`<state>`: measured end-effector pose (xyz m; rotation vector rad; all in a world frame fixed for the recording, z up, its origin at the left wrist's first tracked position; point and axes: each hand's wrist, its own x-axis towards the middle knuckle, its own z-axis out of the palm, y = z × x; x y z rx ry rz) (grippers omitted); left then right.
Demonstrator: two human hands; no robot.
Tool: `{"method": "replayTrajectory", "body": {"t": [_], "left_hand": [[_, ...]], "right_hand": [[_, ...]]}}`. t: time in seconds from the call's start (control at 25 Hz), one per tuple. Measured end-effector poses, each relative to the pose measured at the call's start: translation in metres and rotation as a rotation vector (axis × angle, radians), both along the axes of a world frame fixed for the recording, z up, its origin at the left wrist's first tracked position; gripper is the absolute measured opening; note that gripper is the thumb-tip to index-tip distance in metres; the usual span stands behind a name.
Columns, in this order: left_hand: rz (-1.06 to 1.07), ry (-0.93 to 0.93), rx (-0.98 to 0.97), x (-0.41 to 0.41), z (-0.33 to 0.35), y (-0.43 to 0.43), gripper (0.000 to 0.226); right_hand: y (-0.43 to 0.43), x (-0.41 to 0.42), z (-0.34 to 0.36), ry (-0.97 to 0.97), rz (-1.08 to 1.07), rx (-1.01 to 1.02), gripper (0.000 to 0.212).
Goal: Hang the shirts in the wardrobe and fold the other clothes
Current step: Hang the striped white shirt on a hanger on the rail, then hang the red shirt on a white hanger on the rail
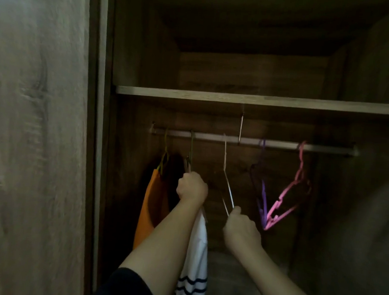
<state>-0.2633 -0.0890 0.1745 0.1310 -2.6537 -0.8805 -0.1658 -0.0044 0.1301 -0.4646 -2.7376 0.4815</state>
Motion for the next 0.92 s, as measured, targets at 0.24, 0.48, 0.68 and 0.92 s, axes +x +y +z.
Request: {"method": "replayTrajectory", "body": {"t": [0.24,0.48,0.68,0.92], "left_hand": [[-0.031,-0.055,-0.128,0.022,0.005,-0.007,0.044],[0.004,0.031,-0.163,0.082,0.013,-0.029,0.039],[0.057,0.152,-0.119,0.159,-0.015,-0.069,0.037],[0.042,0.204,-0.170,0.266,-0.123,-0.177,0.040]], "right_hand": [[-0.004,0.012,-0.002,0.104,0.046,-0.088,0.034],[-0.007,0.058,-0.007,0.247,0.108,0.200,0.056],[-0.024,0.110,-0.030,0.291,0.315,0.283,0.057],[-0.096,0.167,-0.105,0.196,0.722,0.280,0.058]]}}
